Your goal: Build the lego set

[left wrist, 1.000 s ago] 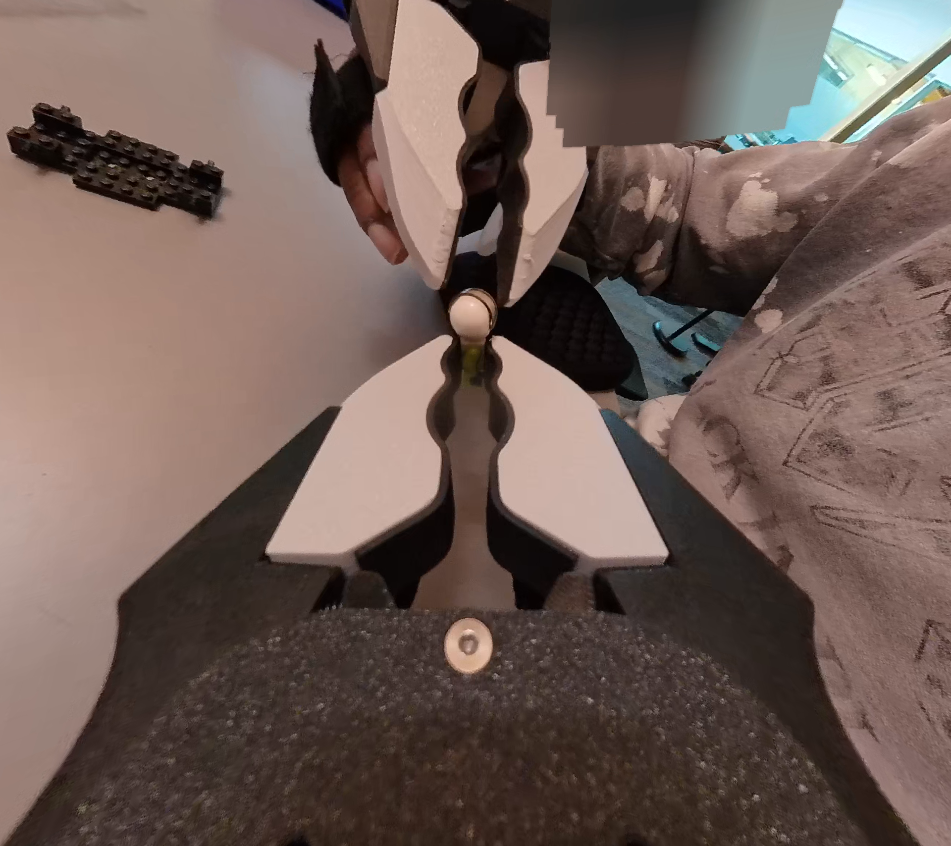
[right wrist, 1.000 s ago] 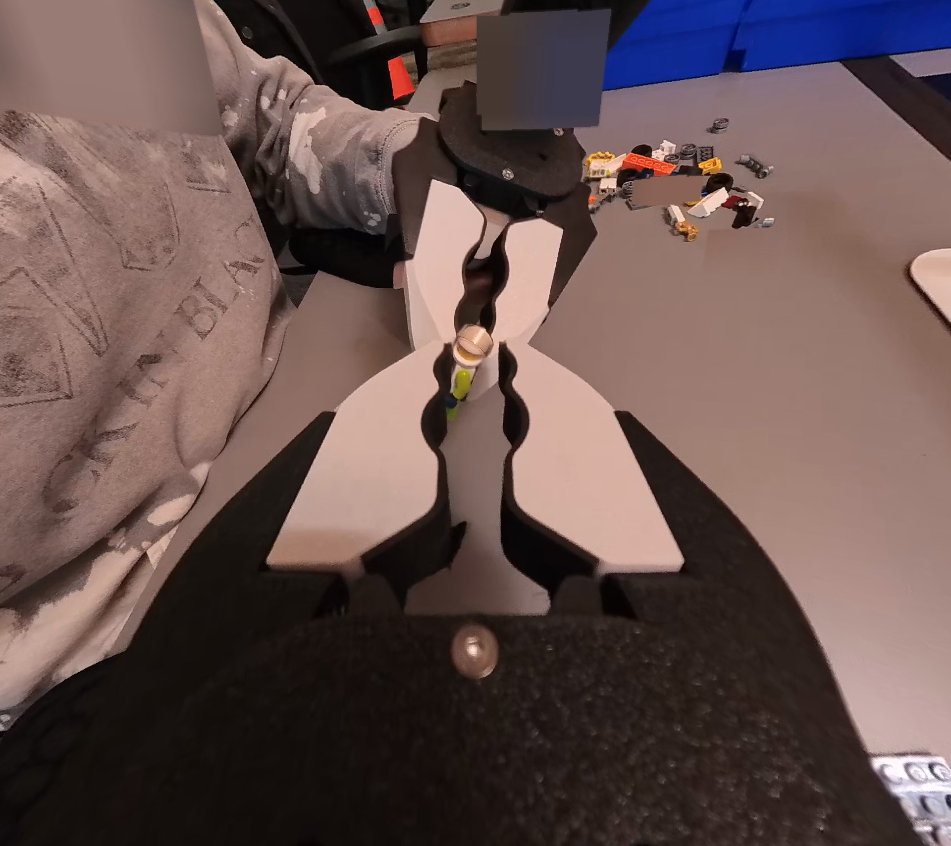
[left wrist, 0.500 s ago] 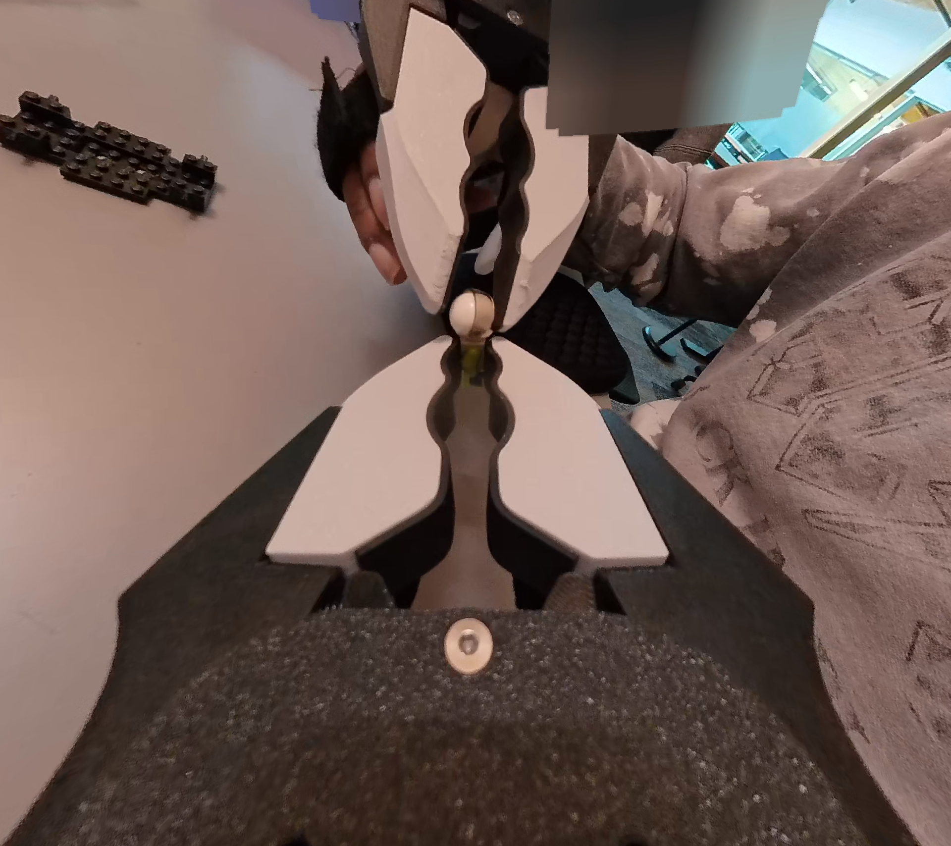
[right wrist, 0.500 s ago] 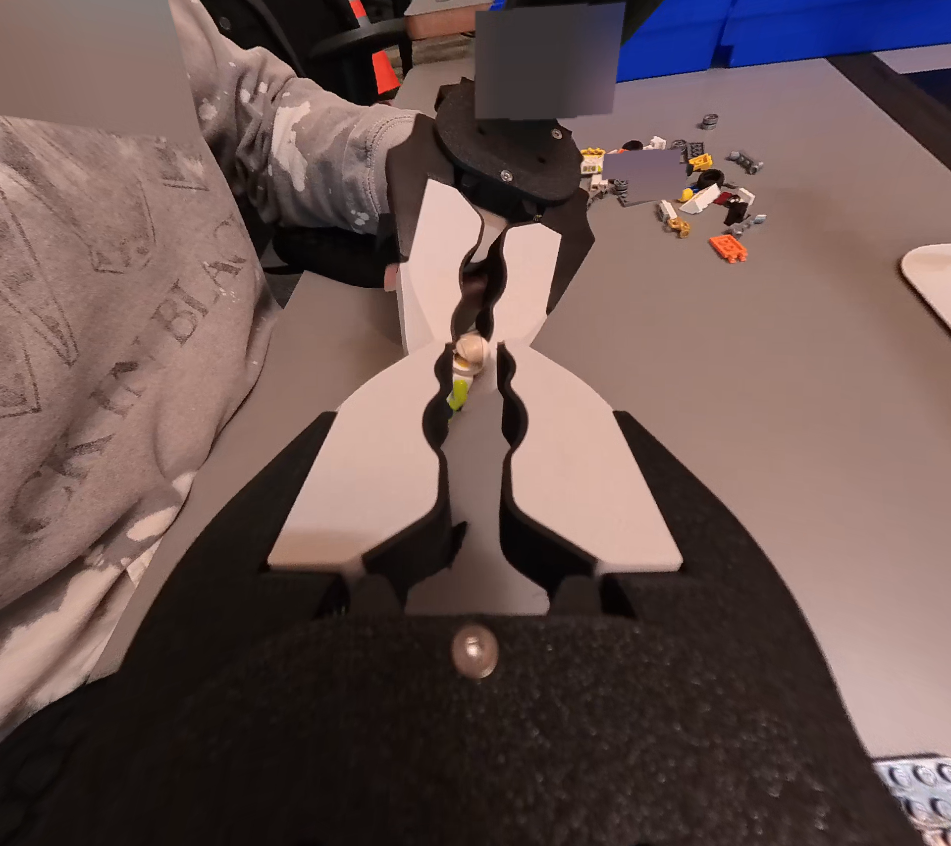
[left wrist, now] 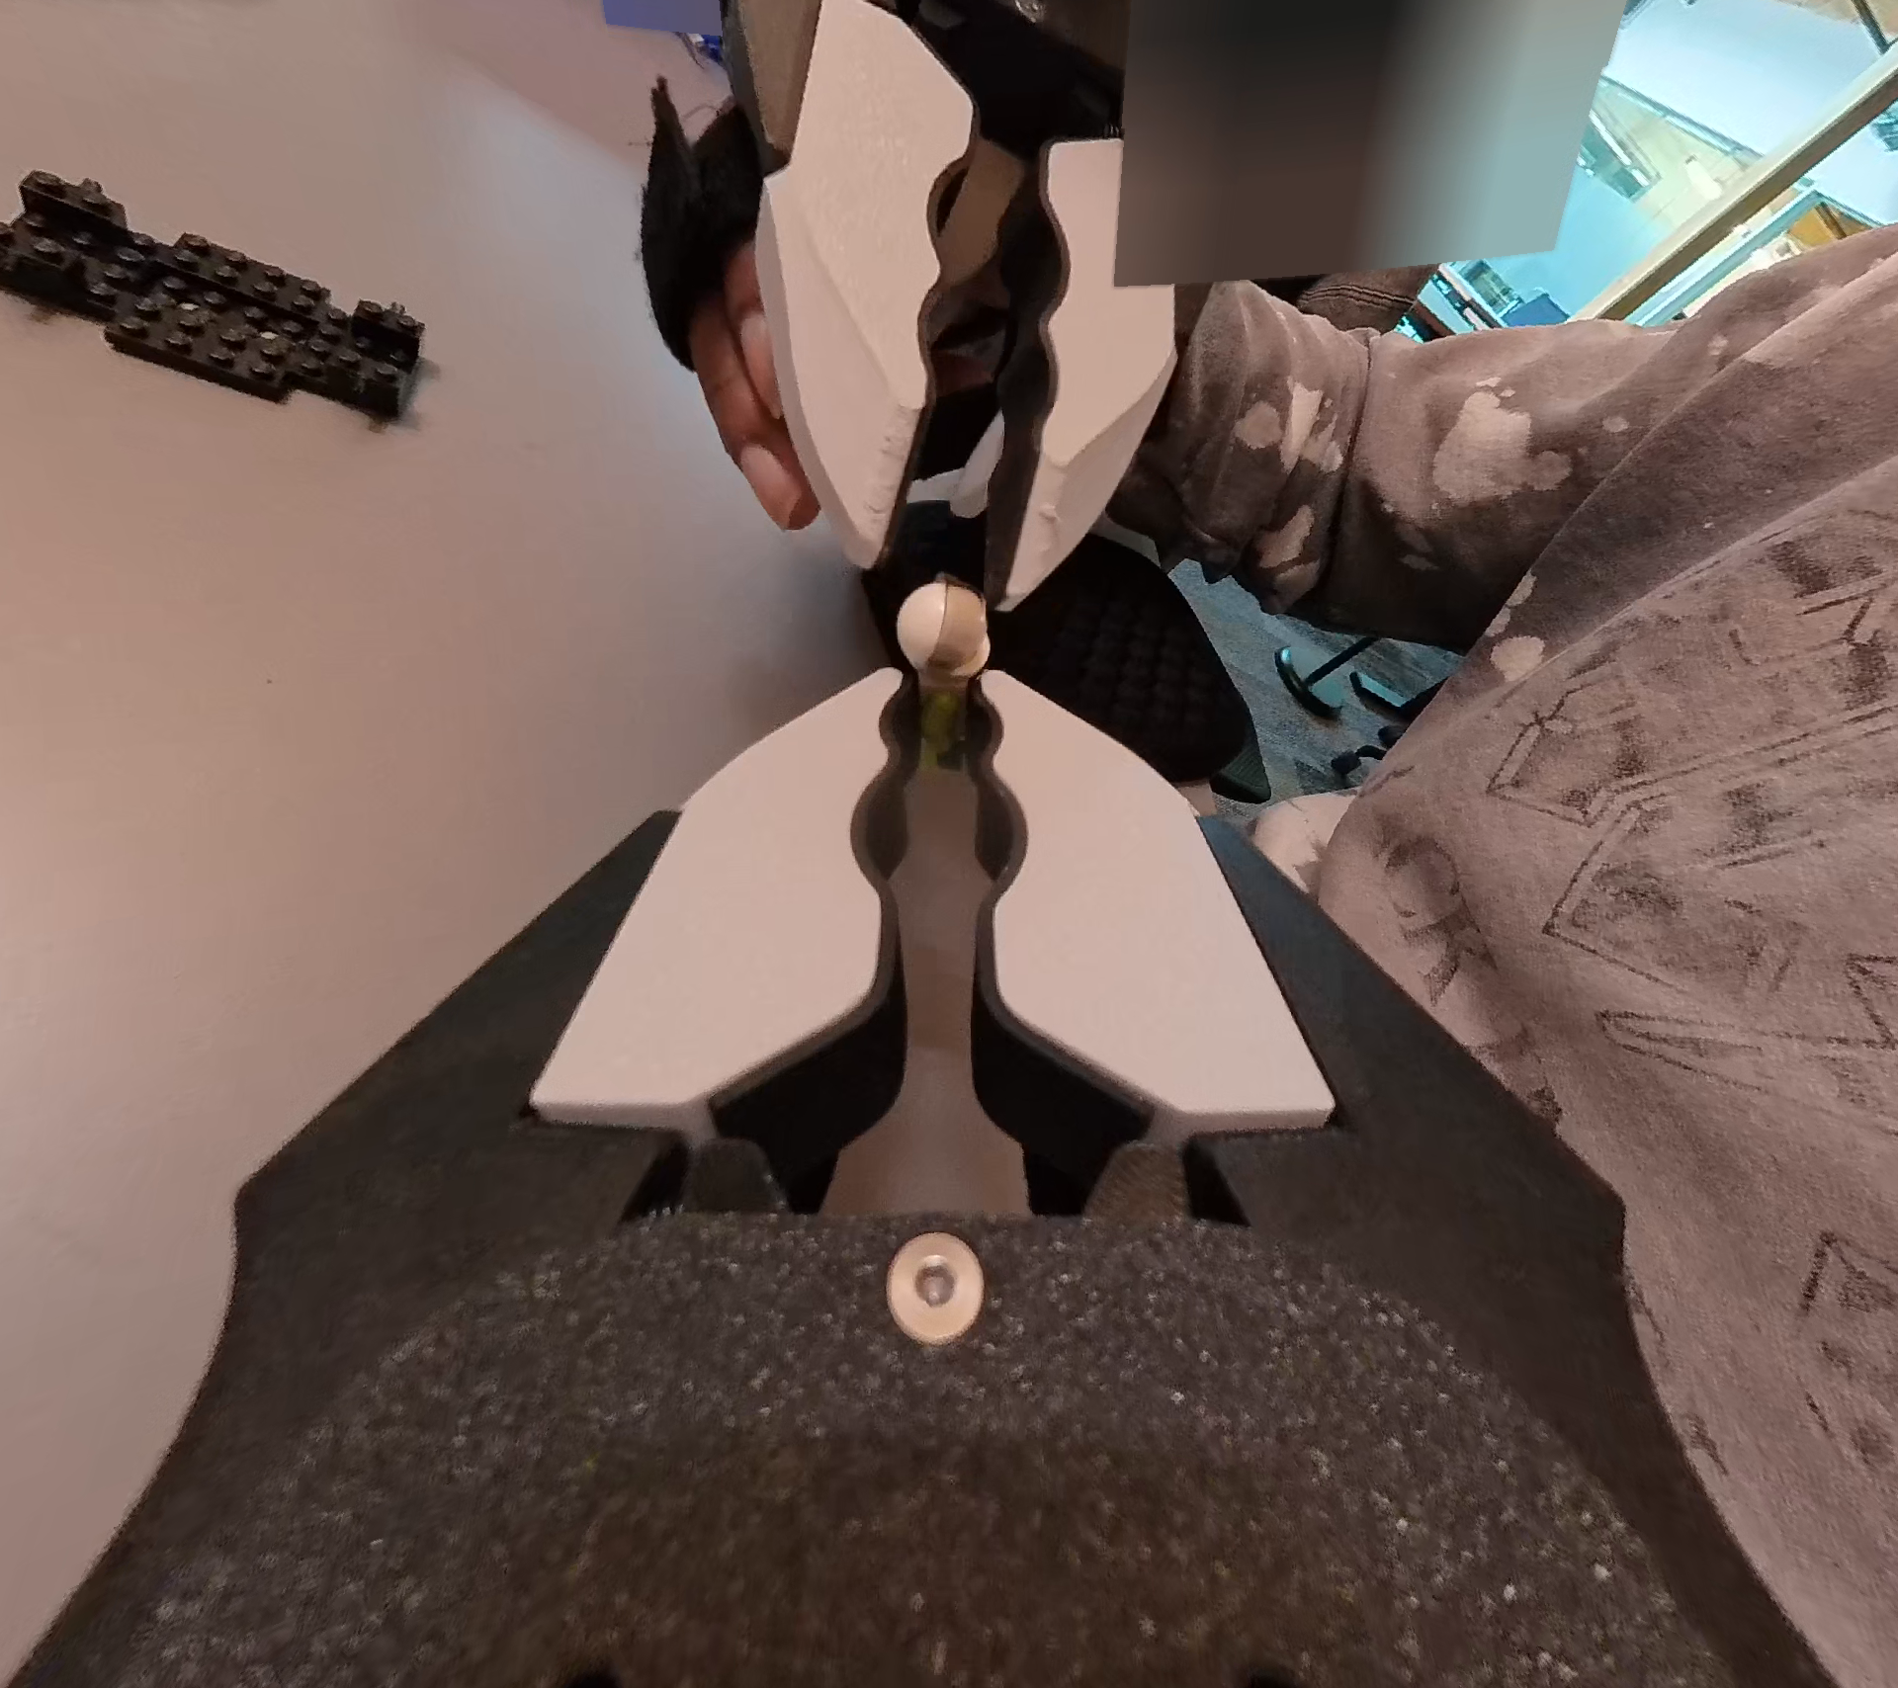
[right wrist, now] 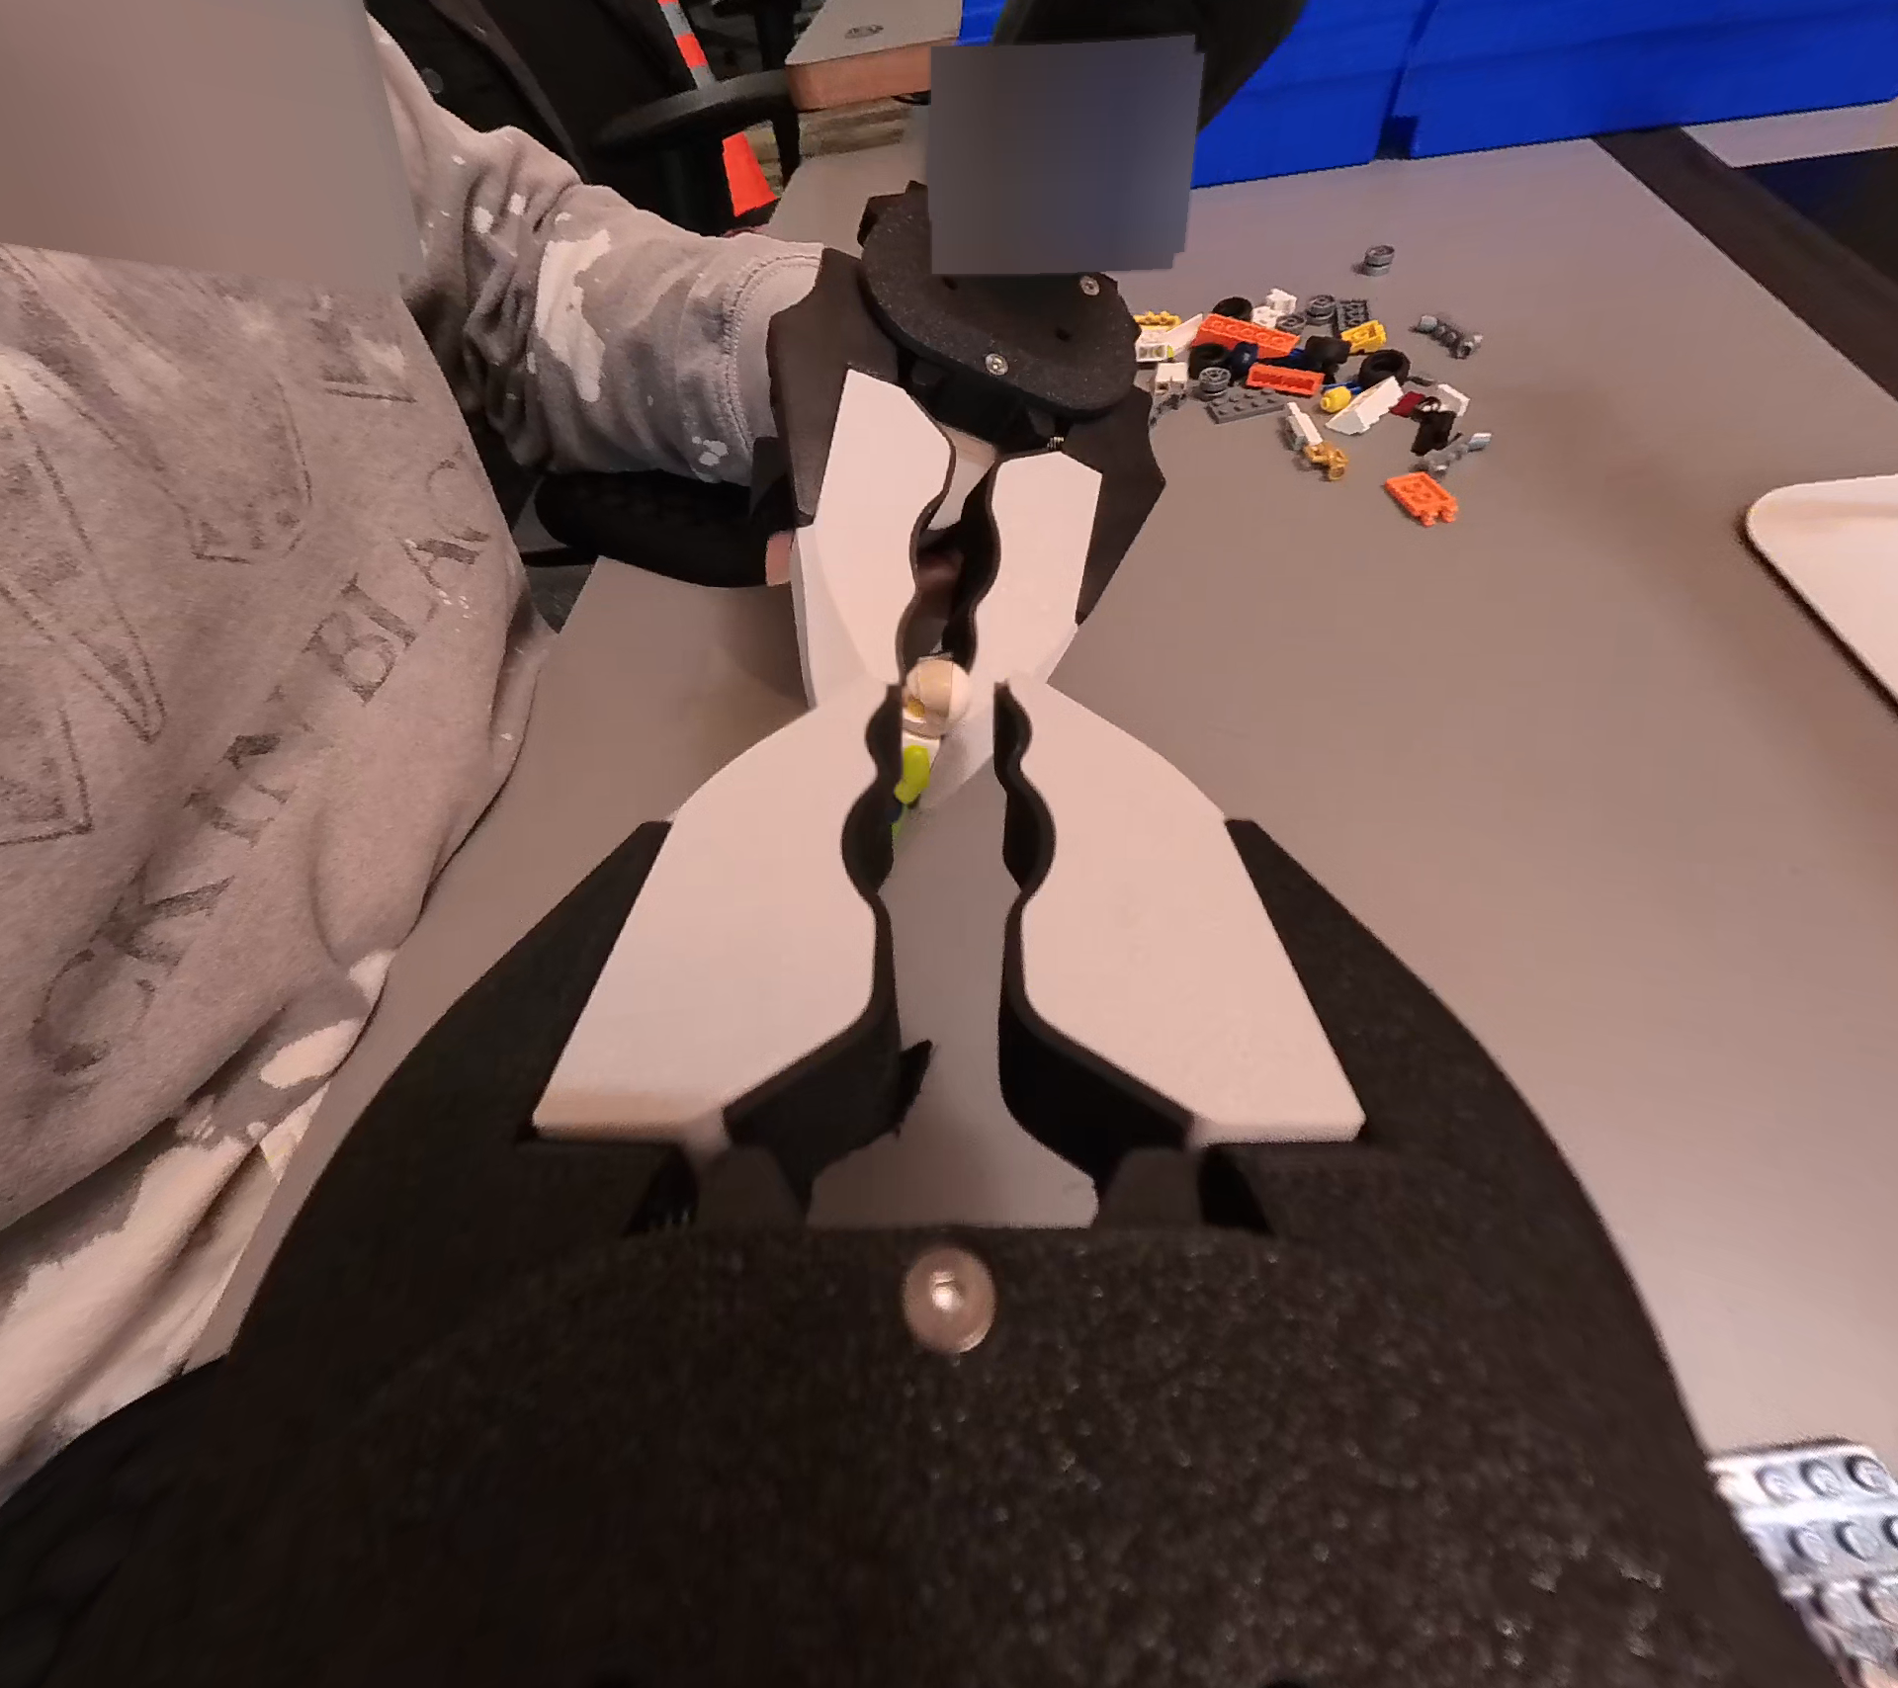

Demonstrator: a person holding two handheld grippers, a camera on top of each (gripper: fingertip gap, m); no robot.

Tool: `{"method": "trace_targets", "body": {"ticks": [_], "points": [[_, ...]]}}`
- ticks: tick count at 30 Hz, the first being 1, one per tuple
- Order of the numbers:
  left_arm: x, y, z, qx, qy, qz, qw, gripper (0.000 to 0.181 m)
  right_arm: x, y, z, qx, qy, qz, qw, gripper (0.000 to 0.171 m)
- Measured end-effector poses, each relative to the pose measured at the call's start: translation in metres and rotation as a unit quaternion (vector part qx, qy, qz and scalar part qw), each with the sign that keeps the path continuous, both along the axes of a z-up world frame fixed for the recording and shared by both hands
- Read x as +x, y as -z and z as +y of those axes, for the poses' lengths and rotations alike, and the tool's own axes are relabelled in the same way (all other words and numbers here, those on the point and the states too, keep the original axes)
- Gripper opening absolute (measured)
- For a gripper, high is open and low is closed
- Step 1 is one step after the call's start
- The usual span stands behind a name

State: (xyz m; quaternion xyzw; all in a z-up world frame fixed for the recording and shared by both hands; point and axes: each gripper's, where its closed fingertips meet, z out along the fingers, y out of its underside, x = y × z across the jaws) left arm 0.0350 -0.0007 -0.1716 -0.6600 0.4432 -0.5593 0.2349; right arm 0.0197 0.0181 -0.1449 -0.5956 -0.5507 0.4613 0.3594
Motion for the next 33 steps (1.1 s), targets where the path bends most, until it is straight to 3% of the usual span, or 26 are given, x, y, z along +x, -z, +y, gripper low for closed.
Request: {"method": "trace_targets", "body": {"ticks": [24, 28, 33], "points": [[0.0, 0.001, -0.002, -0.002, 0.005, 0.002, 1.0, 0.008, -0.002, -0.003, -0.005, -0.003, -0.015, 0.008, 1.0, 0.016], [-0.001, 0.003, -0.003, -0.01, 0.011, 0.006, 1.0, 0.008, -0.006, -0.004, -0.012, 0.041, -0.029, -0.009, 0.999, 0.019], [-0.006, 0.006, -0.007, -0.055, 0.039, 0.006, 0.998, 0.008, -0.008, 0.003, -0.014, 0.139, -0.023, -0.058, 0.988, 0.036]]}}
